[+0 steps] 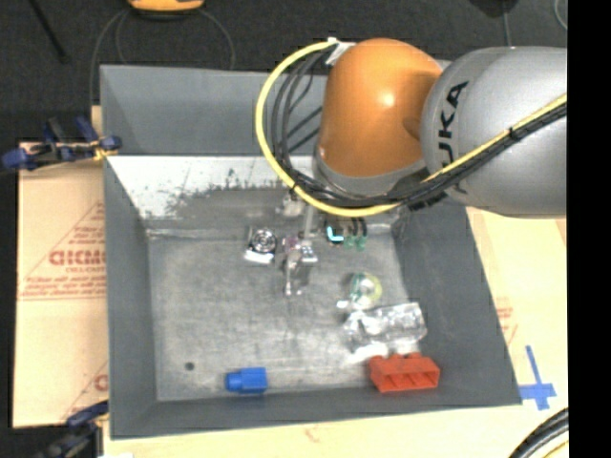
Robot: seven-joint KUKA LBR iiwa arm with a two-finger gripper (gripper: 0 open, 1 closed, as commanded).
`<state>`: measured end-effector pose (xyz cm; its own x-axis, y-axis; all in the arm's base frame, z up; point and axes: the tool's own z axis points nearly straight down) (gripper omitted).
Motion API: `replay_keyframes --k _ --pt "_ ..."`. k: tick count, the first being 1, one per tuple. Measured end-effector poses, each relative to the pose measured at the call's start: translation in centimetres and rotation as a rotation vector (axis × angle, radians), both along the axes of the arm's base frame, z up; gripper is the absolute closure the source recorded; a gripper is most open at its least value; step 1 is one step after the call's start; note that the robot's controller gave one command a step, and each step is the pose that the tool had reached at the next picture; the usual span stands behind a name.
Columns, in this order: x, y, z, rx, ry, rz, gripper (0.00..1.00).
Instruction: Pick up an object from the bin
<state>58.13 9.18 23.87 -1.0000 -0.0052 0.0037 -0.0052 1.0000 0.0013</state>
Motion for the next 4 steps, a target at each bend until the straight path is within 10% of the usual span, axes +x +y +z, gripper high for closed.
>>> replay_keyframes --k 1,2,3,4 --pt "-5.9 1.9 -9.8 0.0 0.005 -0.028 0.0" --pt "-10.4 1.9 -14.6 0.0 -0.024 0.364 0.0" --pt "-9.8 6.3 -16.0 -0.002 -0.039 0.432 0.0" --pt "-10.2 6.3 -16.1 0.002 -0.029 0.424 1.0"
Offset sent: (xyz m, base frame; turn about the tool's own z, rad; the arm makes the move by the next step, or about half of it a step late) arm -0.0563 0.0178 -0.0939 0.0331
